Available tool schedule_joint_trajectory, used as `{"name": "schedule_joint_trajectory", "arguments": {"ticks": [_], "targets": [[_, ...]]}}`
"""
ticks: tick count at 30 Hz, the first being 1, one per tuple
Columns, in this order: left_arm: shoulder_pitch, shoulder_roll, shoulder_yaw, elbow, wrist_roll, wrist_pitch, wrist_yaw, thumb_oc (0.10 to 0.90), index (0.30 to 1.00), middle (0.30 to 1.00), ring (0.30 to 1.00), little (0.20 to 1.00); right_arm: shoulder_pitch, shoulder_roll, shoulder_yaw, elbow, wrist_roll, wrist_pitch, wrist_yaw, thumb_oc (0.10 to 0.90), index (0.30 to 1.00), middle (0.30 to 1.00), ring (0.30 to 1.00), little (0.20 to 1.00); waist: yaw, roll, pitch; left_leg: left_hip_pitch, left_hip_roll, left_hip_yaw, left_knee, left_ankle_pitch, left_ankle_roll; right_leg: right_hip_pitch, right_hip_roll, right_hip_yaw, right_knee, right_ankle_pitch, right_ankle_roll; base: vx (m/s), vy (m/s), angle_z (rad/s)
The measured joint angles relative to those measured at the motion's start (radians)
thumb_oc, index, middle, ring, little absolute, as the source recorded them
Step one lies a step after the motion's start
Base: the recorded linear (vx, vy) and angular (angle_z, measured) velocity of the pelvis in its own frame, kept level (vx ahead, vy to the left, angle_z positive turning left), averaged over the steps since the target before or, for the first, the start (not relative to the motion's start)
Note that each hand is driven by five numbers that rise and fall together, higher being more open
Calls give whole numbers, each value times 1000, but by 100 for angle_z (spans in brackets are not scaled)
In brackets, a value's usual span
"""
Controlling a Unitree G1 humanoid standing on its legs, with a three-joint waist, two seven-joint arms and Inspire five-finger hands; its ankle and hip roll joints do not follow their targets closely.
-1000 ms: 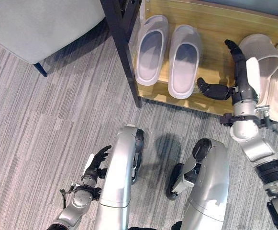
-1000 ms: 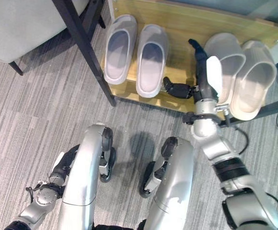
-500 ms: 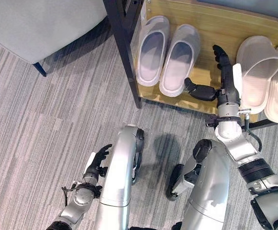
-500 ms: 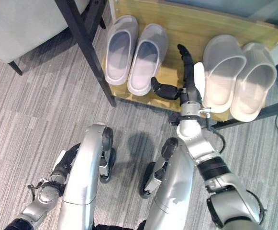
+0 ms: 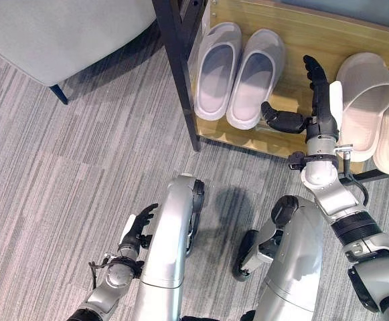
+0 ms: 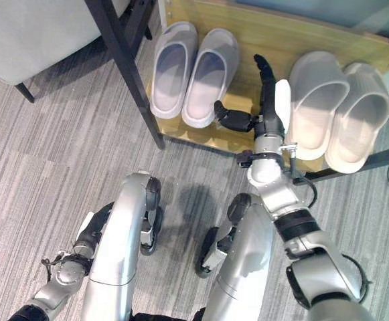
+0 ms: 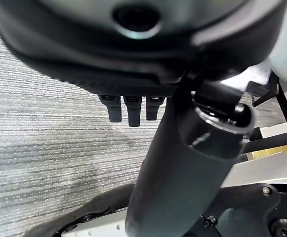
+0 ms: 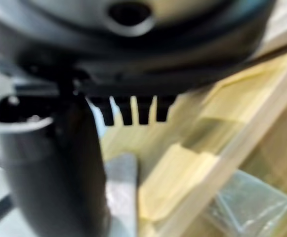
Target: Arrange the slippers neatly on the shoe rack.
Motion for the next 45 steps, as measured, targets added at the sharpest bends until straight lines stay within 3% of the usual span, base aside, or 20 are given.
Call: {"name": "schedule_joint_trajectory", "arguments": {"ticks": [11, 17, 22, 27, 29, 33, 39, 41, 45], "targets": [[9, -16, 44, -6, 3, 8, 0, 800, 900, 900, 900, 900, 248, -33, -146, -360, -70, -7, 18, 800, 900, 900, 900, 900, -36, -3, 1, 0, 9, 13, 17, -8, 6, -10, 6, 17, 19, -5, 3, 0, 2, 0], [51, -29, 99, -17, 14, 11, 1, 800, 900, 900, 900, 900, 475, -49, -270, -574, -70, -52, 62, 800, 900, 900, 900, 900, -80, -17, 2, 1, 24, 32, 23, -13, 7, -30, 20, 40, 34, -6, 3, -3, 8, -4], [61, -46, 141, -10, 31, 11, 1, 800, 900, 900, 900, 900, 610, -41, -305, -626, -76, -87, 101, 800, 900, 900, 900, 900, -113, -29, 1, 4, 29, 40, -20, -11, -6, -39, 19, 46, 0, -11, -1, -61, 67, 1], [-17, -75, 161, 25, 39, 10, 0, 800, 900, 900, 900, 900, 594, 2, -305, -616, -121, -121, 126, 800, 900, 900, 900, 900, -101, -32, 0, 30, 39, 22, -283, 90, -23, -28, 24, -18, -268, 112, -21, -149, 172, -10], [-85, -75, 167, 49, 58, 24, 14, 800, 900, 900, 900, 900, 537, 14, -296, -568, -154, -131, 138, 800, 900, 900, 900, 900, -93, -17, -5, 53, 46, -8, -440, 147, -29, 12, 38, -75, -449, 188, -30, -127, 107, -25], [-102, -63, 194, 33, 60, 28, 18, 800, 900, 900, 900, 900, 535, 9, -303, -550, -209, -135, 147, 800, 900, 900, 900, 900, -91, -10, -6, 121, 39, -27, -647, 220, -24, 103, 33, -137, -671, 262, -34, -159, 4, 3], [-98, -56, 186, 32, 75, 14, -10, 800, 900, 900, 900, 900, 561, 20, -177, -361, -291, -123, 192, 800, 900, 900, 900, 900, -68, -16, -43, 440, 24, -26, -1080, 359, -24, 417, 55, -189, -1096, 407, -1, -99, -47, 2], [-73, -61, 178, 25, 78, -27, -34, 800, 900, 900, 900, 900, 578, 55, -102, -202, -319, -112, 194, 800, 900, 900, 900, 900, -63, -28, -116, 575, 25, -32, -1254, 414, -31, 554, 77, -212, -1274, 469, 20, 31, -63, -1], [-56, -68, 147, 20, 80, -49, -83, 800, 900, 900, 900, 900, 642, 122, -52, -20, -332, -82, 215, 800, 900, 900, 900, 900, -57, -44, -201, 817, 28, -32, -1516, 488, -27, 796, 113, -240, -1549, 555, 41, 103, -94, -7]]}}
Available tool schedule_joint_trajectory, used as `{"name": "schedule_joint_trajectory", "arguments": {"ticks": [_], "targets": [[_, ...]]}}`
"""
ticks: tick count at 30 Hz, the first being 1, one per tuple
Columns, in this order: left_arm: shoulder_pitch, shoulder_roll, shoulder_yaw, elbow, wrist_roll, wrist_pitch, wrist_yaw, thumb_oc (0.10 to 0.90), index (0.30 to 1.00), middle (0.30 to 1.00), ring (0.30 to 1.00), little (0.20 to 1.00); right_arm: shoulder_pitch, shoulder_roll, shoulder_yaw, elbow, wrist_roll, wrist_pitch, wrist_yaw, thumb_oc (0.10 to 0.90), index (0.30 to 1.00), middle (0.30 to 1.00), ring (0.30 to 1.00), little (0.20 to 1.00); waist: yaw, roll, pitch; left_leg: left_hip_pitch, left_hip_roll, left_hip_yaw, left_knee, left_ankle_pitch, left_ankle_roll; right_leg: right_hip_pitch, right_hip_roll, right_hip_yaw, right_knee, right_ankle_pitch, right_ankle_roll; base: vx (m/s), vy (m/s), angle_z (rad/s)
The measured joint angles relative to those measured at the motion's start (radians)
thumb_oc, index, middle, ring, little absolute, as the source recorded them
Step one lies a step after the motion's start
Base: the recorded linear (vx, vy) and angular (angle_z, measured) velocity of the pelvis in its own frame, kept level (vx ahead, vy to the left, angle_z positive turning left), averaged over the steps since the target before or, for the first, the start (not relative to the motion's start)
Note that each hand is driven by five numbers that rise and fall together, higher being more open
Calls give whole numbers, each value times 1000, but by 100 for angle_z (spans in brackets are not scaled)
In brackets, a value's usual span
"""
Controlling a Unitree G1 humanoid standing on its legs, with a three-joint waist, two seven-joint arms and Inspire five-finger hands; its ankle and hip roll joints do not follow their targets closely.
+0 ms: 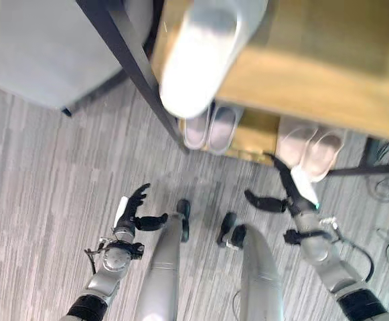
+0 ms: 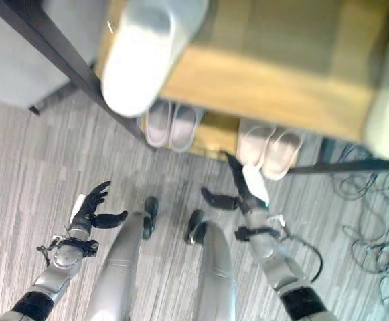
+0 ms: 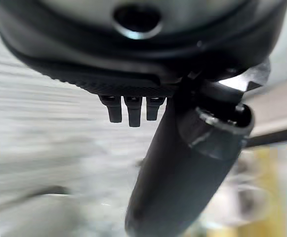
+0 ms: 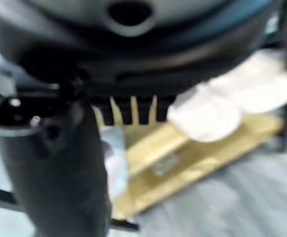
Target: Arrange the slippers neatly on the shoe rack.
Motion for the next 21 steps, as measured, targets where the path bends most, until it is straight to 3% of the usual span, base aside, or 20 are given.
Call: {"name": "schedule_joint_trajectory", "arguments": {"ticks": [5, 7, 10, 13, 16, 21], "targets": [[39, 0, -2, 19, 1, -10, -46, 800, 900, 900, 900, 900, 19, 60, 31, 214, -21, 23, 19, 800, 900, 900, 900, 900, -5, 0, -50, 293, 7, 7, -306, 108, -1, 295, 54, -20, -333, 130, 24, 124, -89, -10], [60, 1, -1, 15, 1, -7, -68, 800, 900, 900, 900, 900, 9, 79, 42, 323, -34, 25, 25, 800, 900, 900, 900, 900, -5, 12, -67, 412, 12, 14, -421, 143, -6, 419, 76, -23, -467, 176, 31, 153, -120, -10], [84, -1, -2, 12, 9, -8, -82, 800, 900, 900, 900, 900, 33, 85, 43, 392, -50, 39, 42, 800, 900, 900, 900, 900, -2, 34, -125, 502, 13, 13, -535, 179, -10, 523, 96, -32, -610, 228, 35, 130, -113, -1], [104, 5, -2, 7, 17, -6, -99, 800, 900, 900, 900, 900, 37, 94, 43, 441, -54, 37, 54, 800, 900, 900, 900, 900, -6, 47, -139, 585, 13, 14, -609, 201, -18, 616, 112, -34, -711, 265, 39, 119, -75, -1], [161, 14, -3, -46, 23, -6, -123, 800, 900, 900, 900, 900, 57, 128, 29, 489, -54, 37, 61, 800, 900, 900, 900, 900, -9, 45, -188, 657, 13, 18, -663, 210, -31, 709, 127, -32, -815, 300, 49, 83, -88, -2], [176, 15, -6, -123, 21, 1, -158, 800, 900, 900, 900, 900, 78, 137, 30, 500, -54, 37, 64, 800, 900, 900, 900, 900, -12, 56, -218, 697, 22, 36, -679, 216, -40, 735, 135, -15, -815, 299, 50, 44, -56, -9]]}}
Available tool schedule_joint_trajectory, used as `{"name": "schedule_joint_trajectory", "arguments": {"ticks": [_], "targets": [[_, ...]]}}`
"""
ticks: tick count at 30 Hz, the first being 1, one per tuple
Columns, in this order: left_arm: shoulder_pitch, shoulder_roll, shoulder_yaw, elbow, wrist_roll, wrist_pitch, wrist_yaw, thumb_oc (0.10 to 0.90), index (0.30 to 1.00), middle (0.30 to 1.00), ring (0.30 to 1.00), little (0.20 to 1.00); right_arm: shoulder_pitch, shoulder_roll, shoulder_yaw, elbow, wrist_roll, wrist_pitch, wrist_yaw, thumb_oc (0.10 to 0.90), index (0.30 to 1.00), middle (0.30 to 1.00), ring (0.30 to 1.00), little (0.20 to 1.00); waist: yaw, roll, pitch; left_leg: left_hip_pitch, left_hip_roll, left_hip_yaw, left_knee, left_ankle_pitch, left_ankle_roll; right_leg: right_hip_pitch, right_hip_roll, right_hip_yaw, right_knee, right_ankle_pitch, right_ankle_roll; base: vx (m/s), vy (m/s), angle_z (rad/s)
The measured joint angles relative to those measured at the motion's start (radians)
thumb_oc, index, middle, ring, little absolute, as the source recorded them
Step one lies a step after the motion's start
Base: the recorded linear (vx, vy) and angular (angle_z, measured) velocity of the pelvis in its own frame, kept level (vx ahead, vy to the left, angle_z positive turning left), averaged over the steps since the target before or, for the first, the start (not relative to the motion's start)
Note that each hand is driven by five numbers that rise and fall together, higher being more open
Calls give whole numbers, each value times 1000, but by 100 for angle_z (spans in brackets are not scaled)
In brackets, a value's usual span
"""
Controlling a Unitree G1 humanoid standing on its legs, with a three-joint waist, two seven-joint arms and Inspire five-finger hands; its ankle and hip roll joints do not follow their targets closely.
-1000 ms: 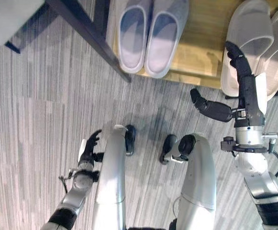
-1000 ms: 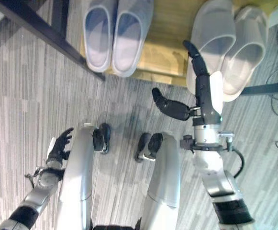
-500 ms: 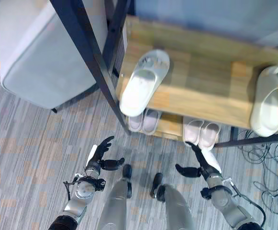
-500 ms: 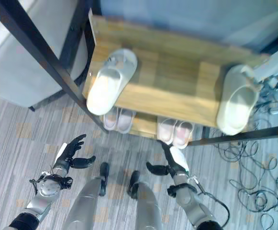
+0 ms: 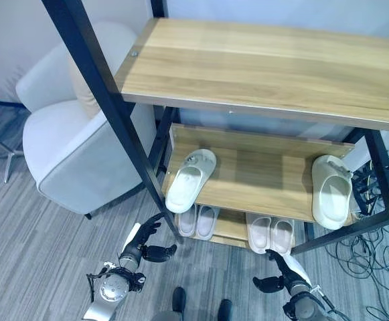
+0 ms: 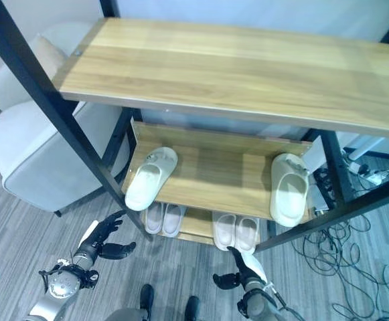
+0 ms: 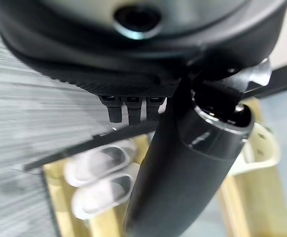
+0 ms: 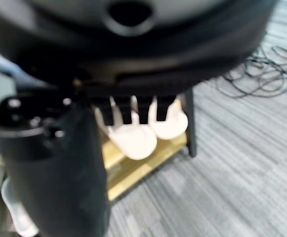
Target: Arrange the slippers neatly on the shoe rack.
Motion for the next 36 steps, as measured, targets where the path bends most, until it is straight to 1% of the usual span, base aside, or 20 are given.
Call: {"name": "schedule_joint_trajectory", "arguments": {"ticks": [4, 6, 9, 10, 14, 17, 20, 25, 28, 30, 36], "targets": [[5, 2, -9, -39, -34, 5, -9, 800, 900, 900, 900, 900, 29, 5, -1, 0, 0, 1, 0, 800, 900, 900, 900, 900, -3, 4, -19, 5, 2, 2, -2, 3, -4, 3, 2, 4, 0, 0, 0, 23, -24, -4], [8, 8, -21, -75, -47, 6, -16, 800, 900, 900, 900, 900, 54, 13, -1, 5, 0, 1, 0, 800, 900, 900, 900, 900, -3, 6, -25, 19, 2, 5, -19, 12, -16, 6, 1, 8, -1, -2, 3, 33, -12, -6], [22, 16, -27, -139, -65, 5, -26, 800, 900, 900, 900, 900, 76, 34, 1, 32, 0, 4, 0, 800, 900, 900, 900, 900, -6, 8, -26, 41, 3, 24, -27, 14, -17, 19, 2, 23, -6, -1, 3, 29, -10, -14], [31, 17, -27, -156, -69, 5, -27, 800, 900, 900, 900, 900, 86, 34, 1, 34, 0, 7, 0, 800, 900, 900, 900, 900, -3, 13, -29, 47, 3, 31, -30, 14, -17, 21, 2, 31, -7, 0, 4, 13, -10, -18], [37, 15, -27, -171, -118, 5, -30, 800, 900, 900, 900, 900, 111, 33, 1, 34, -2, 10, 0, 800, 900, 900, 900, 900, -13, 25, -36, 48, 4, 31, -30, 14, -17, 20, 2, 32, -6, 2, 3, 3, -2, -3], [37, 15, -27, -171, -123, 5, -29, 800, 900, 900, 900, 900, 114, 31, 1, 34, -6, 17, 0, 800, 900, 900, 900, 900, -14, 34, -41, 50, 4, 32, -30, 14, -17, 22, 3, 32, -6, 3, 1, 0, 0, 0], [38, 15, -27, -171, -122, 5, -25, 800, 900, 900, 900, 900, 110, 31, 1, 34, -6, 18, 0, 800, 900, 900, 900, 900, -14, 35, -42, 58, 5, 32, -30, 14, -17, 30, 3, 31, -6, 3, 2, 0, 0, 0], [42, 14, -27, -150, -97, 6, -25, 800, 900, 900, 900, 900, 99, 31, 1, 34, -6, 18, 0, 800, 900, 900, 900, 900, -15, 40, -45, 60, 5, 33, -30, 14, -17, 31, 3, 32, -6, 3, 2, 0, 0, 0], [44, 5, -29, -96, -66, 9, -24, 800, 900, 900, 900, 900, 97, 31, 1, 34, -6, 19, 0, 800, 900, 900, 900, 900, -18, 46, -49, 60, 5, 34, -30, 14, -17, 32, 3, 32, -6, 3, 2, 0, 0, 0], [53, 3, -33, -50, -39, 16, -25, 800, 900, 900, 900, 900, 93, 30, 1, 34, -6, 19, 0, 800, 900, 900, 900, 900, -27, 50, -51, 60, 5, 34, -30, 14, -17, 32, 3, 32, -6, 3, 2, 0, 0, 0], [85, -13, -35, 35, 17, 39, -27, 800, 900, 900, 900, 900, 92, 28, 1, 33, -5, 21, 1, 800, 900, 900, 900, 900, -33, 51, -53, 61, 7, 35, -30, 14, -17, 31, 5, 32, -7, 3, 2, 0, 0, 0]]}}
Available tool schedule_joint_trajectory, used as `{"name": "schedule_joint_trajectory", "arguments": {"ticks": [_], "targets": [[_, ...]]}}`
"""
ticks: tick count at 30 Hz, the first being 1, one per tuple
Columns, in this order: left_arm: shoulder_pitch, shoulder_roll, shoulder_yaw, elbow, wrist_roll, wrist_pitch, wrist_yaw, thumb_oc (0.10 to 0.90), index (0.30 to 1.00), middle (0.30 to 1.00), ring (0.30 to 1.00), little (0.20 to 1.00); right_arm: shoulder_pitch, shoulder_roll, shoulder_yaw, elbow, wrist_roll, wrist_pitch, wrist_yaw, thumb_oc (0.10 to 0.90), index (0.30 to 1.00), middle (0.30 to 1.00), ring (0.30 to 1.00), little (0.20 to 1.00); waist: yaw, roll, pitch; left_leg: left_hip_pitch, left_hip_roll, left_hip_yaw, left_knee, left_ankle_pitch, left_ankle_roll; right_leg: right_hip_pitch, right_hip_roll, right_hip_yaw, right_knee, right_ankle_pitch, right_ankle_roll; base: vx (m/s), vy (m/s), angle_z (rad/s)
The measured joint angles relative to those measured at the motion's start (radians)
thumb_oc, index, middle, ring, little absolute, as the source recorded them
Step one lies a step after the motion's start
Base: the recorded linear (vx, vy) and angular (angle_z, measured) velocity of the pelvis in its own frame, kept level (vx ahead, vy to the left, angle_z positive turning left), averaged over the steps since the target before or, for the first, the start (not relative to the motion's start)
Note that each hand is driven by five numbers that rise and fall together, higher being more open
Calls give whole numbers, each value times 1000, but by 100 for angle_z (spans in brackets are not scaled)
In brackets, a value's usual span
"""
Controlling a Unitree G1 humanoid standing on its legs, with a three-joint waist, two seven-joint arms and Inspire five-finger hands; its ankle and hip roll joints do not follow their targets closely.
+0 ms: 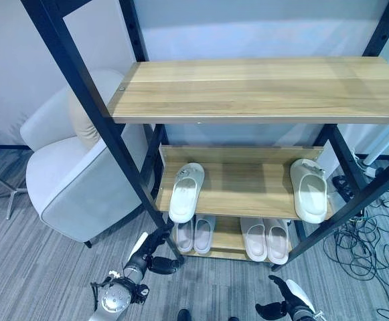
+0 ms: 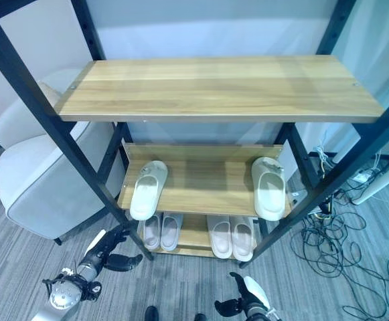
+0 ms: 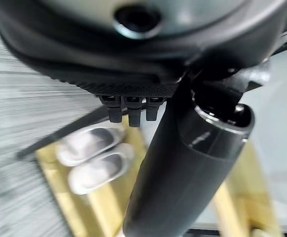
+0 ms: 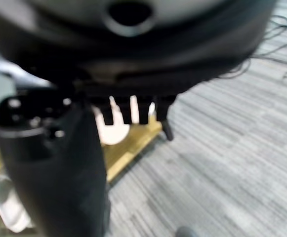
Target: Arrange the slippers neatly on the shoe rack.
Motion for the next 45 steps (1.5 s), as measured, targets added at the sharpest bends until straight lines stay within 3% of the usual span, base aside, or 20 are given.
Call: {"name": "schedule_joint_trajectory", "arguments": {"ticks": [6, 12, 17, 22, 32, 38, 45], "targets": [[41, 17, 3, -18, -5, 3, -26, 800, 900, 900, 900, 900, 1, -5, -1, -1, 1, 1, 18, 800, 900, 900, 900, 900, 3, 2, -1, -1, 1, 1, 0, 0, 0, -1, 1, 0, 0, 0, 0, 0, 0, 0], [131, 112, 27, -329, -193, 8, -118, 800, 900, 900, 900, 900, 10, -12, -1, -2, 0, 4, 20, 800, 900, 900, 900, 900, 17, 6, -1, -2, 2, 0, 0, 0, 0, -2, 1, 0, 0, 0, 0, 0, 0, 0], [128, 117, 43, -507, -341, 9, -155, 800, 900, 900, 900, 900, 13, -9, 3, 2, -4, 7, 20, 800, 900, 900, 900, 900, 32, 16, -8, -1, 2, -1, 0, 0, 0, -1, 2, 0, 0, 0, 0, 0, 0, 0], [74, 115, 55, -592, -378, 9, -164, 800, 900, 900, 900, 900, 10, -8, 11, 4, -7, 10, 20, 800, 900, 900, 900, 900, 34, 15, -7, 3, 3, -1, 0, 0, 0, 2, 3, -1, 0, 0, 0, 1, -6, 0], [-74, 42, 59, -511, -181, -24, 8, 800, 900, 900, 900, 900, 15, 1, 22, 15, -10, 9, 14, 800, 900, 900, 900, 900, 16, 1, 2, 2, 4, 5, 0, 0, 0, -5, 3, 1, 0, 0, 0, 1, 0, 0], [-176, 29, 58, -316, -22, -29, 109, 800, 900, 900, 900, 900, 11, 3, 29, 43, -9, 9, 9, 800, 900, 900, 900, 900, -6, -9, 8, 1, 5, 14, 0, -1, 0, -9, 4, 6, 0, 0, 0, 23, 8, -3], [-188, 30, 35, -210, 142, -30, 161, 800, 900, 900, 900, 900, 19, 2, 28, 43, -8, 9, 8, 800, 900, 900, 900, 900, -26, -12, 10, 0, 7, 24, 0, -1, 0, -15, 5, 24, 0, 1, 0, 16, 21, -6]]}}
